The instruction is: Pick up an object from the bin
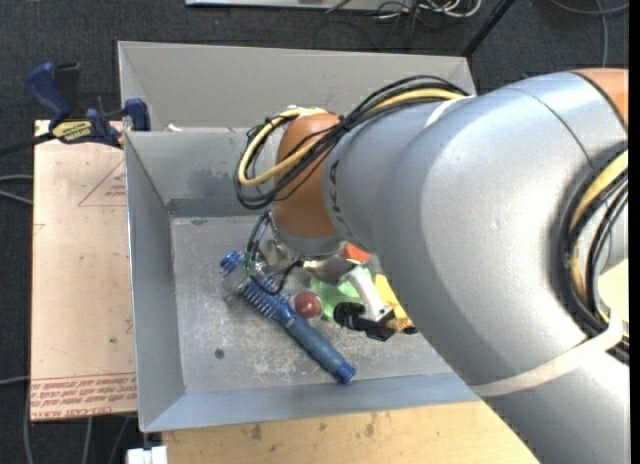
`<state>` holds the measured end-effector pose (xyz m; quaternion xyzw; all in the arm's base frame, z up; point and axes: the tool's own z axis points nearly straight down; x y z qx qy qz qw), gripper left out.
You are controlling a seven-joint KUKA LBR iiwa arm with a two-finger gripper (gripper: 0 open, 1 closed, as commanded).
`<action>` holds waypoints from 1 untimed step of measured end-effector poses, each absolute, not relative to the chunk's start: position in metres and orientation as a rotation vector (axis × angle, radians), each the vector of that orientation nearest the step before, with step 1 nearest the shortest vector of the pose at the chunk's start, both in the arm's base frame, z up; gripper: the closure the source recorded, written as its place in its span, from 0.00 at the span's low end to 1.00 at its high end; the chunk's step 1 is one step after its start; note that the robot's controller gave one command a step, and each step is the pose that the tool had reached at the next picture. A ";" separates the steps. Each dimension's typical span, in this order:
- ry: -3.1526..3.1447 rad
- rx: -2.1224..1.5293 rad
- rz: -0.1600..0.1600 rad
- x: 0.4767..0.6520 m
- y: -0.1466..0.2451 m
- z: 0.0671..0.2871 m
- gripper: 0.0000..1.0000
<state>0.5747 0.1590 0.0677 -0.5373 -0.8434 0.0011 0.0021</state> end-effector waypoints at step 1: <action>-2.651 -1.685 0.000 0.575 0.159 0.068 0.00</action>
Offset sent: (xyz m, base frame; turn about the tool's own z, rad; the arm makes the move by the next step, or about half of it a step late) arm 0.0000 0.0000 0.0000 0.0000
